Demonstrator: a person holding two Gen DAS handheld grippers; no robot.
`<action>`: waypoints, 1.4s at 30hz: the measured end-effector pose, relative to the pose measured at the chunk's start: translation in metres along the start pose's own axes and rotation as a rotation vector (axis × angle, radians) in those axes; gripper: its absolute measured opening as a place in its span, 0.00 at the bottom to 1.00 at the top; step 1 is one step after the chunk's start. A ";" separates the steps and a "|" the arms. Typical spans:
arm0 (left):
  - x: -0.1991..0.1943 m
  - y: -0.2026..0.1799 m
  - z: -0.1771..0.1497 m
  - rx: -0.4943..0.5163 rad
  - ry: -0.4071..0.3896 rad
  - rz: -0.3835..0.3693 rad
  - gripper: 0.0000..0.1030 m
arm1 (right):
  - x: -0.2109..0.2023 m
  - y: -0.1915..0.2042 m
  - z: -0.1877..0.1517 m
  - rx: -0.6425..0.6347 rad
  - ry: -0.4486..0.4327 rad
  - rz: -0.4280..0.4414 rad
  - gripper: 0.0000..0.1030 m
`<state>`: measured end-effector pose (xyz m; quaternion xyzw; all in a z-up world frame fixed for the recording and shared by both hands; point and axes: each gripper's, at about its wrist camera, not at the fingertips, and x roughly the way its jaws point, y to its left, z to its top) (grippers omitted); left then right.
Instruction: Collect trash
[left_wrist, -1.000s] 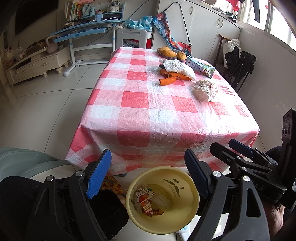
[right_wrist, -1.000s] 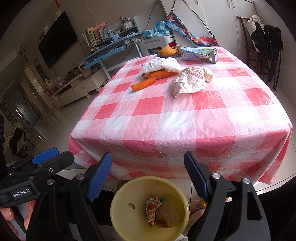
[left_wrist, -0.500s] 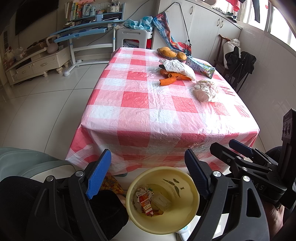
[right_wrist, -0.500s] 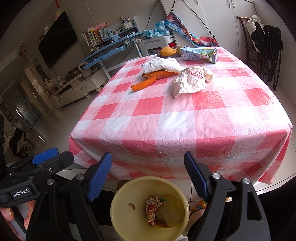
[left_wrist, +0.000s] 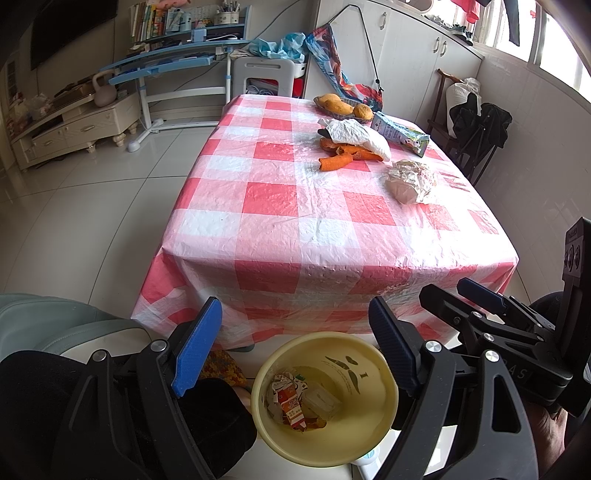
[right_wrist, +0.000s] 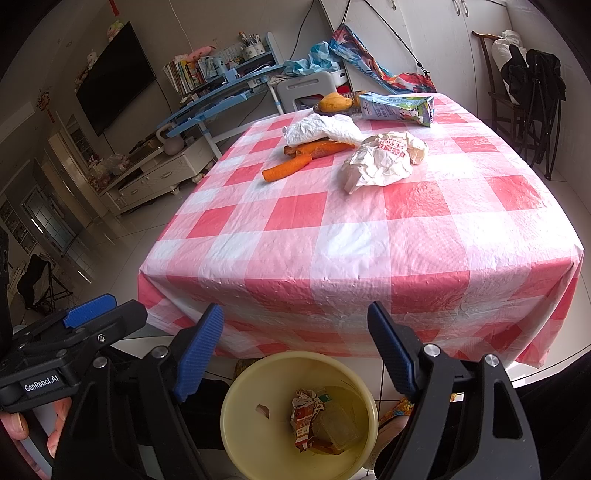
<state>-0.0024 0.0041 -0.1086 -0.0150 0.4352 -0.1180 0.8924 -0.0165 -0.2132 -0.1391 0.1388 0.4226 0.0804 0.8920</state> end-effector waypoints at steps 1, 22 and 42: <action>0.000 0.000 0.000 0.000 0.000 0.000 0.76 | 0.000 0.000 0.000 0.000 0.000 0.000 0.75; 0.000 0.000 0.000 0.001 0.001 0.000 0.76 | 0.000 0.000 0.000 0.000 0.000 -0.001 0.75; -0.006 0.034 0.004 -0.168 -0.065 -0.029 0.76 | -0.006 -0.005 0.007 0.016 -0.052 0.015 0.75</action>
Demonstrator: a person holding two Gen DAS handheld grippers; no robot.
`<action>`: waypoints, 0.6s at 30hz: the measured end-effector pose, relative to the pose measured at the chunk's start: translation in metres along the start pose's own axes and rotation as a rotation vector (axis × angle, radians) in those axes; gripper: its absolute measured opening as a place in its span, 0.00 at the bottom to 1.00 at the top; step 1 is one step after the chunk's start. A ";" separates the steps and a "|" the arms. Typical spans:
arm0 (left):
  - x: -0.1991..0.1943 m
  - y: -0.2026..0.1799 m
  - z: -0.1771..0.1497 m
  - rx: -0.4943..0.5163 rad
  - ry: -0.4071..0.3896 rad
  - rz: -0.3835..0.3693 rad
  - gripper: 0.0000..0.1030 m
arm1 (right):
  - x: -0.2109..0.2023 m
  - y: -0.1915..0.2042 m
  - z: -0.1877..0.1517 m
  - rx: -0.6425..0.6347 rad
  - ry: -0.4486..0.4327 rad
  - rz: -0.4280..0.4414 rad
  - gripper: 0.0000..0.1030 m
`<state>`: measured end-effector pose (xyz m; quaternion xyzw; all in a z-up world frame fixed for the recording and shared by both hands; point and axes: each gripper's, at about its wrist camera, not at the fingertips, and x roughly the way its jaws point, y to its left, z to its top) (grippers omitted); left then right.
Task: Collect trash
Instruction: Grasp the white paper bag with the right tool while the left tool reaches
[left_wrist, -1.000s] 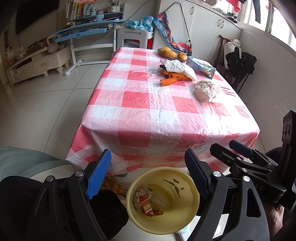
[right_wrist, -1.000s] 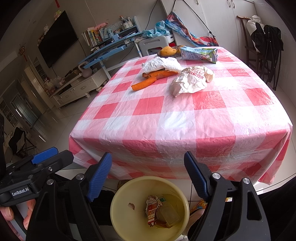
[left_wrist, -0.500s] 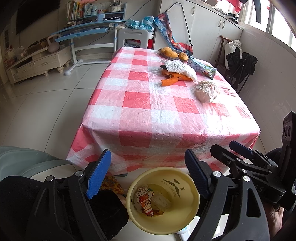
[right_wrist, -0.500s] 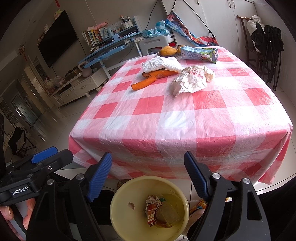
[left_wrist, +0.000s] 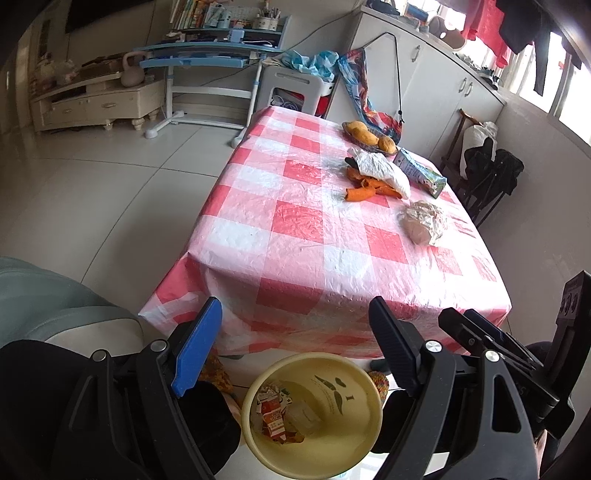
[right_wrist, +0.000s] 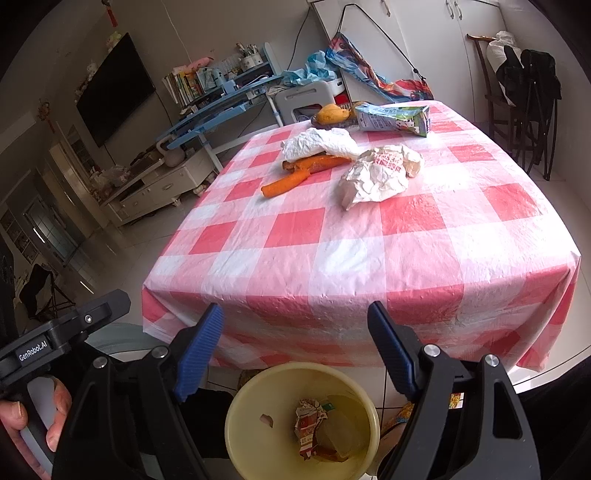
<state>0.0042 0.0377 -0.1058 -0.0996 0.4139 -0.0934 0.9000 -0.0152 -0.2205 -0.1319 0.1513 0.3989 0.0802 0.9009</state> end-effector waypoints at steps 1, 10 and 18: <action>-0.001 0.000 0.002 -0.006 -0.007 0.000 0.76 | 0.000 0.000 0.003 -0.004 -0.003 -0.003 0.75; 0.032 -0.035 0.047 0.120 -0.007 -0.041 0.76 | 0.006 -0.023 0.049 0.038 -0.036 -0.033 0.75; 0.102 -0.072 0.094 0.266 0.037 -0.020 0.76 | 0.034 -0.058 0.082 0.129 -0.007 -0.062 0.75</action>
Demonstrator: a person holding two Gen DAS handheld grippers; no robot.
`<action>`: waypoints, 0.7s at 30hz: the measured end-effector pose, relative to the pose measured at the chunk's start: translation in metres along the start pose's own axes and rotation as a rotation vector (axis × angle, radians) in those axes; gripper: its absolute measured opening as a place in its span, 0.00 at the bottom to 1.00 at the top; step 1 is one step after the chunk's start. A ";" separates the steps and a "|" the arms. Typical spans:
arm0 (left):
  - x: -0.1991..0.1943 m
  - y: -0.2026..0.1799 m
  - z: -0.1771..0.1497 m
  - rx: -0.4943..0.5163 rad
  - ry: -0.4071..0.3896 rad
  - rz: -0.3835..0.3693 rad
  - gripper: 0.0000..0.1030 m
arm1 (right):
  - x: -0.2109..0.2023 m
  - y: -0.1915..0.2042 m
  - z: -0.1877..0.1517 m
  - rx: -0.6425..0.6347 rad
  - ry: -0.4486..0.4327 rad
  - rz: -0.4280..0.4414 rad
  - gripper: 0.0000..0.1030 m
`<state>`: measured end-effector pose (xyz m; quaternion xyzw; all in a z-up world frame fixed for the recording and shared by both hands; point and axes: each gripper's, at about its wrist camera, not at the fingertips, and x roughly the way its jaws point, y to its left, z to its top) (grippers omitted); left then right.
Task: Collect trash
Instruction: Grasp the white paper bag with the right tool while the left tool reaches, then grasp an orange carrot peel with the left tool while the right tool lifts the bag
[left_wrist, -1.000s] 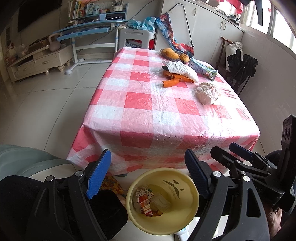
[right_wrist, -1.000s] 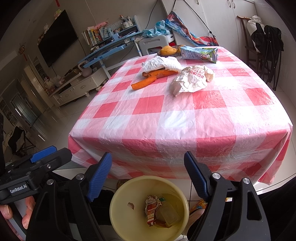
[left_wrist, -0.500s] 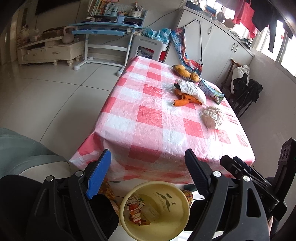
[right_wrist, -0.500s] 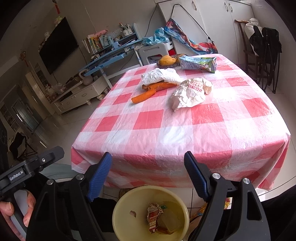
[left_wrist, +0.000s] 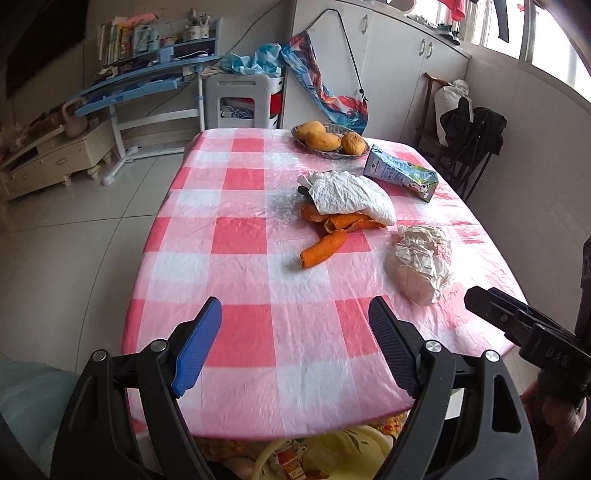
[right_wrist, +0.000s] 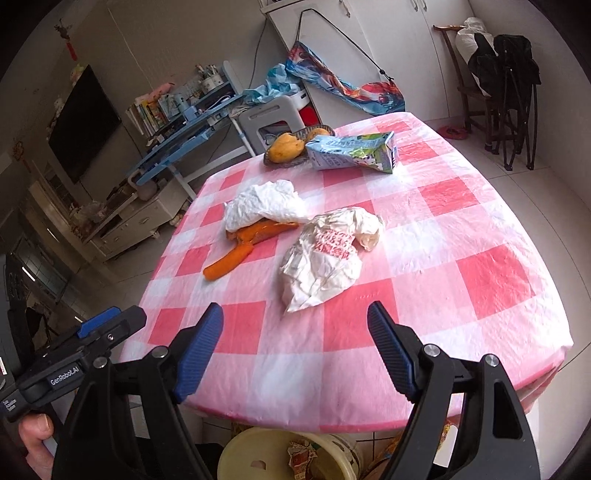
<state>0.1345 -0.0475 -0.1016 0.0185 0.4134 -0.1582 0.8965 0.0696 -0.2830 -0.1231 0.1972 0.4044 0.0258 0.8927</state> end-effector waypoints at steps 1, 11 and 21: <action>0.010 -0.001 0.005 0.010 0.007 0.002 0.76 | 0.005 -0.001 0.003 0.004 0.002 -0.004 0.75; 0.082 -0.021 0.036 0.100 0.054 -0.001 0.69 | 0.046 -0.001 0.028 -0.032 0.001 -0.074 0.75; 0.099 -0.021 0.042 0.106 0.105 -0.090 0.11 | 0.063 -0.003 0.029 -0.049 0.050 -0.069 0.25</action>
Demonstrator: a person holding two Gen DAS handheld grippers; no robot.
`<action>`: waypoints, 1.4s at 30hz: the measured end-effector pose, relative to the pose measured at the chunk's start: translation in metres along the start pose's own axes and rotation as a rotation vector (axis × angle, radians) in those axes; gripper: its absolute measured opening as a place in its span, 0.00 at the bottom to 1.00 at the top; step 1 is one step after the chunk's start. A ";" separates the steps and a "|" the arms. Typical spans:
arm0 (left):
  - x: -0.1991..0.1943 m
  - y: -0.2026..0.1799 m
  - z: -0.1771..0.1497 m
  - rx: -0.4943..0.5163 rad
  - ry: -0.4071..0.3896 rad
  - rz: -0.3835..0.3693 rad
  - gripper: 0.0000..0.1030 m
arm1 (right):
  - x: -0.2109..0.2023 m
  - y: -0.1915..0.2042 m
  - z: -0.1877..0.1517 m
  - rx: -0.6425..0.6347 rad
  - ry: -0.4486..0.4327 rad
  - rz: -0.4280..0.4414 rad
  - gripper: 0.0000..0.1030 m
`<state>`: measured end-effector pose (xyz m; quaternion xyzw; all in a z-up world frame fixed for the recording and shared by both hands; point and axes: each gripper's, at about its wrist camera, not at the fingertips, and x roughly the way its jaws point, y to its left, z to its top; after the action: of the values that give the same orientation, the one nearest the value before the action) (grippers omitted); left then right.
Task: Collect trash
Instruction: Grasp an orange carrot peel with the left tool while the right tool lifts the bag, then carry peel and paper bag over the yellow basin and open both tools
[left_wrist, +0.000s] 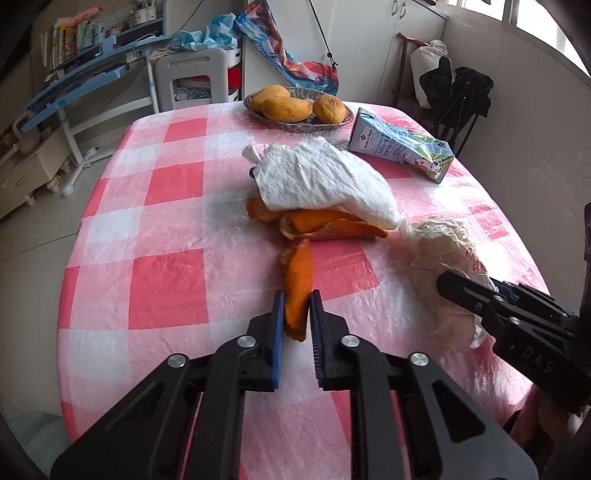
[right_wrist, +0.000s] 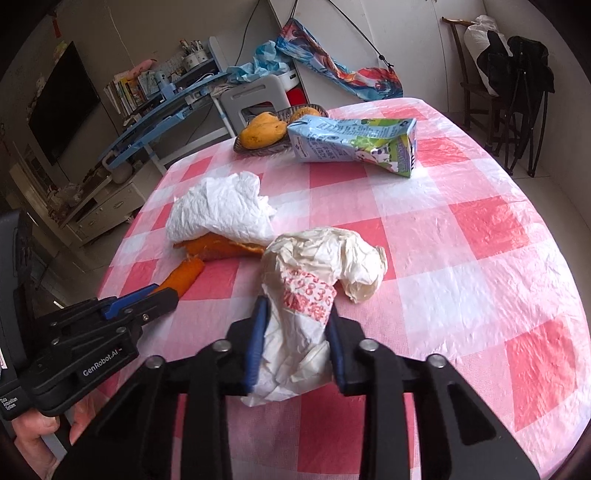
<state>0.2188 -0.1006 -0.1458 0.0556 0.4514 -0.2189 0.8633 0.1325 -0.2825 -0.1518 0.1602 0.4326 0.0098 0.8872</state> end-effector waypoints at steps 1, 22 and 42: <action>-0.004 0.001 0.000 -0.005 -0.006 -0.005 0.11 | -0.002 0.000 0.000 0.003 -0.002 0.008 0.21; -0.123 0.033 -0.083 -0.231 -0.121 -0.021 0.11 | -0.071 0.075 -0.103 -0.235 0.111 0.184 0.20; -0.151 -0.007 -0.153 -0.152 -0.051 0.017 0.11 | -0.107 0.075 -0.145 -0.255 0.034 0.155 0.63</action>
<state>0.0253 -0.0121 -0.1137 -0.0120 0.4441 -0.1778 0.8781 -0.0370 -0.1877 -0.1312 0.0787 0.4291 0.1359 0.8895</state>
